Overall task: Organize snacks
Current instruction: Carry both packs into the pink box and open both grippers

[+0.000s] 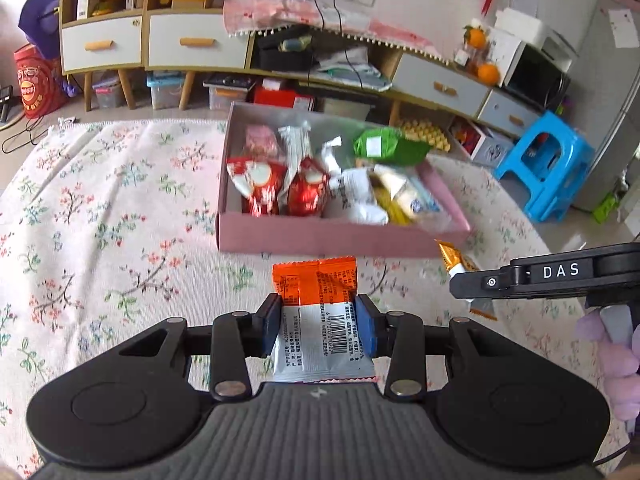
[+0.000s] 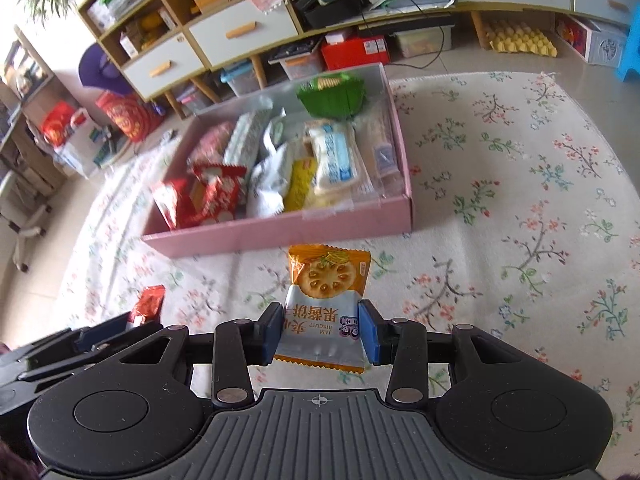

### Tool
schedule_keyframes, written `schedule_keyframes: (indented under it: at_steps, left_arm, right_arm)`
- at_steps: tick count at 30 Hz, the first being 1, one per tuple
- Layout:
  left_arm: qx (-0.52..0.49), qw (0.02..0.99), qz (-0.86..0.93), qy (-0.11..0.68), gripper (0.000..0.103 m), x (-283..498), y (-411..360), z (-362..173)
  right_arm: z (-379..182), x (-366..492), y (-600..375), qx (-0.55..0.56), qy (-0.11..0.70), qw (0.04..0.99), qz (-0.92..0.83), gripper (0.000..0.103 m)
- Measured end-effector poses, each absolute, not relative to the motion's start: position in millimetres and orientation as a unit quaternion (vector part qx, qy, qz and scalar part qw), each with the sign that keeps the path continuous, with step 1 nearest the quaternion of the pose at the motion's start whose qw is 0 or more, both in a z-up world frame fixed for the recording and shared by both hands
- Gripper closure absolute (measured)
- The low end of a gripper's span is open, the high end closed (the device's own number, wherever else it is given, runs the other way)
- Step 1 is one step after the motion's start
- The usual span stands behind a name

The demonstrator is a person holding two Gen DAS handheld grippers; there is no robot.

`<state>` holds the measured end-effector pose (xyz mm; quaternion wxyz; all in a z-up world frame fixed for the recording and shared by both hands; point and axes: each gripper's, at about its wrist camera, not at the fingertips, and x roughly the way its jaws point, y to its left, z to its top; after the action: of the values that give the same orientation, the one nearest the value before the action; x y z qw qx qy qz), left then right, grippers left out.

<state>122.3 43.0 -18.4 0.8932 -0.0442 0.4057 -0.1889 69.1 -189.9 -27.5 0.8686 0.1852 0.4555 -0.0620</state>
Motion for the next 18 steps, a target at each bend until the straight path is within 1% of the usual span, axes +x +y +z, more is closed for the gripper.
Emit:
schedule_keyframes:
  at_steps: [6, 12, 18]
  left_arm:
    - [-0.06, 0.906, -0.185, 0.376, 0.067, 141.6, 33.7, -10.5]
    - [-0.077, 0.91, -0.182, 0.365, 0.067, 163.1, 20.0, -14.5]
    - [-0.05, 0.921, -0.173, 0.345, 0.066, 175.8, 8.4, -19.2]
  right_arm:
    - [-14.5, 82.3, -198.1, 0.229, 0.408, 0.882, -0.056, 0.063]
    - [-14.6, 98.3, -204.3, 0.268, 0.372, 0.887, -0.062, 0.063]
    - [-17.3, 115.2, -205.6, 0.282, 0.348, 0.892, -0.06, 0.063]
